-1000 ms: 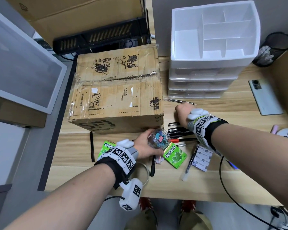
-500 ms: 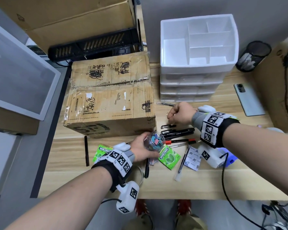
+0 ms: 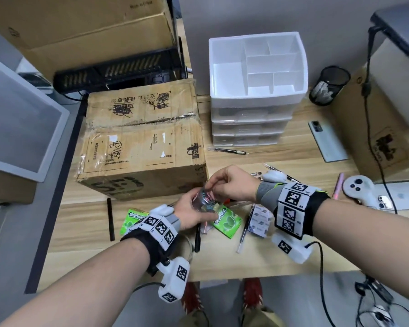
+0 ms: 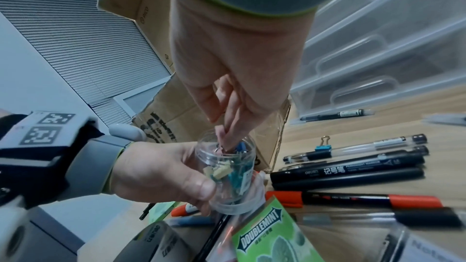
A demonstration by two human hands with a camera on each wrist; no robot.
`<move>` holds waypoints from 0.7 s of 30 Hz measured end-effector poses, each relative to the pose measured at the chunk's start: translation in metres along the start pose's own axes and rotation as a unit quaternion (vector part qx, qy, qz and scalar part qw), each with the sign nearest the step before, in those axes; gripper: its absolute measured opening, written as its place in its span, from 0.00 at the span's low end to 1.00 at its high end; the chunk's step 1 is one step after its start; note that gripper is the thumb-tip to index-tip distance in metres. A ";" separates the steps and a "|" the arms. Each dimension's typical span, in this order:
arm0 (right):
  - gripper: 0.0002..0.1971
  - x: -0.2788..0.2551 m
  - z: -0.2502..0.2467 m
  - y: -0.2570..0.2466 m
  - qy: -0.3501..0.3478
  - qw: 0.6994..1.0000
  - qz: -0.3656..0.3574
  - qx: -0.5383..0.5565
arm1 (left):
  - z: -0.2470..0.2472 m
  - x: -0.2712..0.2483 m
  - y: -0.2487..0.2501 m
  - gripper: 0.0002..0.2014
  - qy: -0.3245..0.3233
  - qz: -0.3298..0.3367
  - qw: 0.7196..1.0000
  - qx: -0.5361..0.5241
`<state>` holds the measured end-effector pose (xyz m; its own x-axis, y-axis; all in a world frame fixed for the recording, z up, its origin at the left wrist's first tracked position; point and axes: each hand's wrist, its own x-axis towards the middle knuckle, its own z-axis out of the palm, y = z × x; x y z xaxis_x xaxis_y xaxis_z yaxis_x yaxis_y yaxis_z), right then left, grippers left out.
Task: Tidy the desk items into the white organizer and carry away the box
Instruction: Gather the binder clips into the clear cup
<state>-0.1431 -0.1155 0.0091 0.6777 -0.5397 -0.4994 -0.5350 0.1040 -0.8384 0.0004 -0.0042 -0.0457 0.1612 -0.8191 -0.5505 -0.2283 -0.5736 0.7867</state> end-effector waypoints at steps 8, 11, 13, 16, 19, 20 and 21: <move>0.10 0.023 -0.048 0.031 0.249 0.963 0.052 -0.088 | 0.000 0.002 -0.003 0.47 -0.007 -0.008 1.000 -0.004; 0.13 0.035 -0.050 0.047 0.183 0.930 0.047 -0.315 | -0.004 0.001 -0.006 0.47 -0.004 -0.007 1.000 0.008; 0.16 0.041 -0.043 0.050 0.126 0.909 0.034 -0.395 | -0.006 0.002 -0.008 0.47 -0.001 -0.006 1.000 0.012; 0.16 0.052 -0.031 0.054 0.100 0.870 0.040 -0.480 | -0.010 0.002 -0.010 0.47 0.004 -0.002 1.000 0.004; 0.16 0.063 -0.021 0.059 0.119 0.849 0.044 -0.513 | -0.015 0.002 -0.011 0.45 0.004 0.001 1.000 0.001; 0.16 0.066 -0.018 0.059 0.125 0.849 0.049 -0.511 | -0.017 0.003 -0.012 0.45 0.004 0.002 1.000 0.006; 0.17 0.068 -0.016 0.057 0.127 0.850 0.055 -0.508 | -0.018 0.003 -0.011 0.45 0.003 0.005 1.000 0.011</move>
<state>-0.1354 -0.1595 -0.0692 0.5347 -0.7491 -0.3911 -0.8343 -0.5414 -0.1037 0.0207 0.0002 -0.0512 0.1652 -0.8248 -0.5407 -0.2503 -0.5654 0.7860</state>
